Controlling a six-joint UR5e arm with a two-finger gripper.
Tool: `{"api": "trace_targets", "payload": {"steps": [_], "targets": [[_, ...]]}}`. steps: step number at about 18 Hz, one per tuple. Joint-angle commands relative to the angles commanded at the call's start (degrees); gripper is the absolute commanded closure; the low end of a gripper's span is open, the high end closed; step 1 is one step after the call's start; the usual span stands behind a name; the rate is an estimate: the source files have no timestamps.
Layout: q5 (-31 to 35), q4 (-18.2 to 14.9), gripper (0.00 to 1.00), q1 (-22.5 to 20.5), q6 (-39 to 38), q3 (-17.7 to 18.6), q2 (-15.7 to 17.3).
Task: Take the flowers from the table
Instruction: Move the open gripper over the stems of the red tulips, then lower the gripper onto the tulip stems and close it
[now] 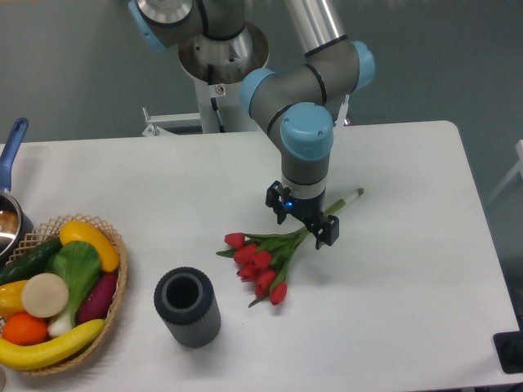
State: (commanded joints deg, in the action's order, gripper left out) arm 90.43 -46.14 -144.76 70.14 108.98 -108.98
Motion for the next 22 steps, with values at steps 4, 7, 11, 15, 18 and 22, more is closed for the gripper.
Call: {"api": "trace_targets", "payload": {"steps": [4, 7, 11, 15, 18, 22], "targets": [[0.7, 0.0, 0.0, 0.8, 0.0, 0.1, -1.4], [0.5, 0.2, 0.0, 1.6, 0.0, -0.1, -2.9], [0.4, -0.1, 0.73, 1.7, 0.0, -0.1, -3.4], [0.9, -0.2, 0.97, 1.6, -0.6, -0.4, -3.5], [0.8, -0.1, 1.0, 1.6, -0.8, -0.5, -3.6], [0.8, -0.1, 1.0, 1.4, -0.8, -0.7, -3.3]]}}
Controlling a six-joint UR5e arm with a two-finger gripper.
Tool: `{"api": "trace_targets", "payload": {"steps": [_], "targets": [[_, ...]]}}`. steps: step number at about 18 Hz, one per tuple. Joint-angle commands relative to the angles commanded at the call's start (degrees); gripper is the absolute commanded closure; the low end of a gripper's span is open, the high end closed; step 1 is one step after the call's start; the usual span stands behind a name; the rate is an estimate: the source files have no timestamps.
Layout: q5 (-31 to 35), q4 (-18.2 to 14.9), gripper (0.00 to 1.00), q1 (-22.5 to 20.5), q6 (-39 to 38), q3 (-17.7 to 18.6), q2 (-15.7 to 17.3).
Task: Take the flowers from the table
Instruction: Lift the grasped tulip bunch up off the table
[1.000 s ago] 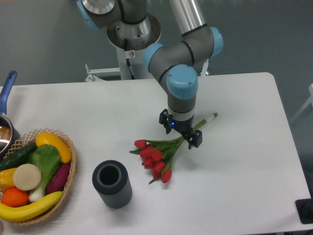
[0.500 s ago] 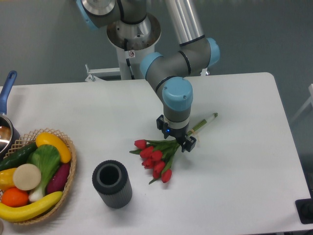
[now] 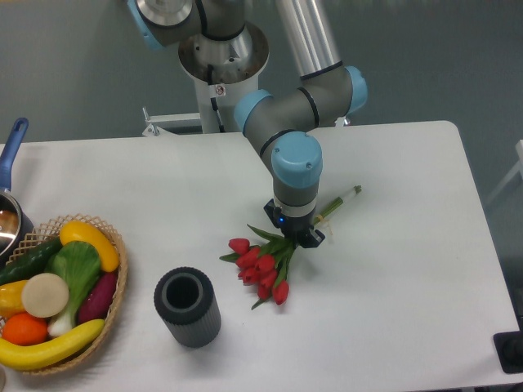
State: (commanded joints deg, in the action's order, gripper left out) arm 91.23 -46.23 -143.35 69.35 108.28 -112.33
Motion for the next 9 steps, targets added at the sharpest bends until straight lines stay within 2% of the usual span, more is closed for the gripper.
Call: {"api": "trace_targets", "payload": {"steps": [2, 7, 9], "targets": [[0.0, 0.0, 1.0, -0.3, 0.2, -0.2, 0.4], [-0.2, -0.6, 1.0, -2.9, 0.1, -4.3, 2.6], [-0.4, -0.6, 1.0, -3.1, -0.1, -4.5, 3.2]]}}
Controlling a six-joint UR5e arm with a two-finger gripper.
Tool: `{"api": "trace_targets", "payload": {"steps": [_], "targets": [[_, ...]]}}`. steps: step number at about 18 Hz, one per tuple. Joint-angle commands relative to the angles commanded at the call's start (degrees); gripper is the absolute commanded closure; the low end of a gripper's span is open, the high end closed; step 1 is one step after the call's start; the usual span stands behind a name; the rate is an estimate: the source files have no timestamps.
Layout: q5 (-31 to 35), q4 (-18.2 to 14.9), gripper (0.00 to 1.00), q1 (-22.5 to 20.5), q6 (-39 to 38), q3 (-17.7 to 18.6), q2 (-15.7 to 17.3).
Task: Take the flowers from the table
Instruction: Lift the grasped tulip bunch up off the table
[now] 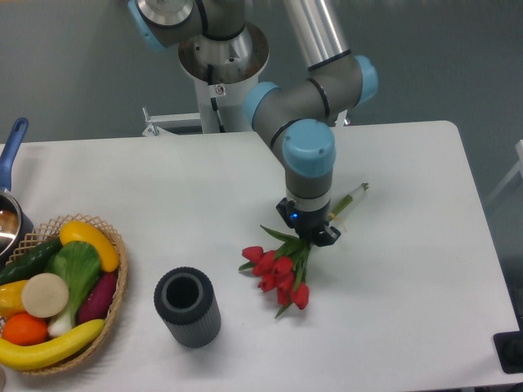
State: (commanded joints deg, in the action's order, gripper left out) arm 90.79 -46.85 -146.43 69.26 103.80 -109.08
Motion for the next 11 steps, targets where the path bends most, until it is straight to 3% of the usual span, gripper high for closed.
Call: {"api": "trace_targets", "payload": {"steps": [4, 9, 11], "targets": [[-1.7, -1.2, 1.0, -1.1, -1.1, -2.8, 1.0], [-4.3, -9.9, 1.0, -0.5, -1.7, -8.6, 1.1], [-4.3, -10.5, 1.0, -0.3, -1.6, -9.3, 1.1]]}}
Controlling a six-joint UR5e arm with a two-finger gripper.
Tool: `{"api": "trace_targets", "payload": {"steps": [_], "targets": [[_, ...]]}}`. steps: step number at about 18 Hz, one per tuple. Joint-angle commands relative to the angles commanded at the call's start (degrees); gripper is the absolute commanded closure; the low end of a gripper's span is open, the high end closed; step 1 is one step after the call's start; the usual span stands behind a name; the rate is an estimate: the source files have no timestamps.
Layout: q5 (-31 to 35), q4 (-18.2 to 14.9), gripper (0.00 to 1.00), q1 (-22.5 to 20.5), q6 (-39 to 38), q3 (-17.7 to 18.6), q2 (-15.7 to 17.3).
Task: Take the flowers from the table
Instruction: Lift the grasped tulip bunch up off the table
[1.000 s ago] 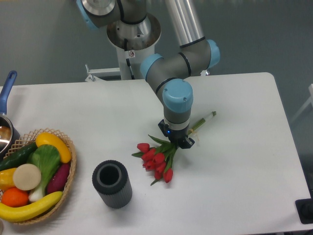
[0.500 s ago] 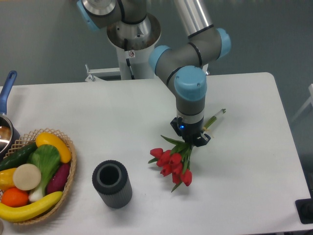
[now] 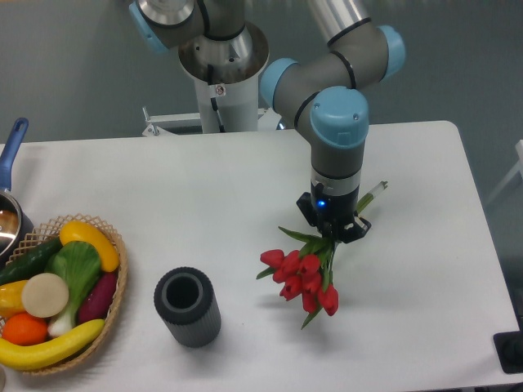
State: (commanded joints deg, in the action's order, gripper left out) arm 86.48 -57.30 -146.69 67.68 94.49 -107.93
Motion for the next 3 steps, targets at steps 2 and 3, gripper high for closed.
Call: {"api": "trace_targets", "payload": {"steps": [2, 3], "targets": [[0.2, -1.0, 1.0, 0.6, -0.1, -0.9, -0.1], [0.2, -1.8, 1.0, 0.8, -0.1, -1.4, -0.1]]}}
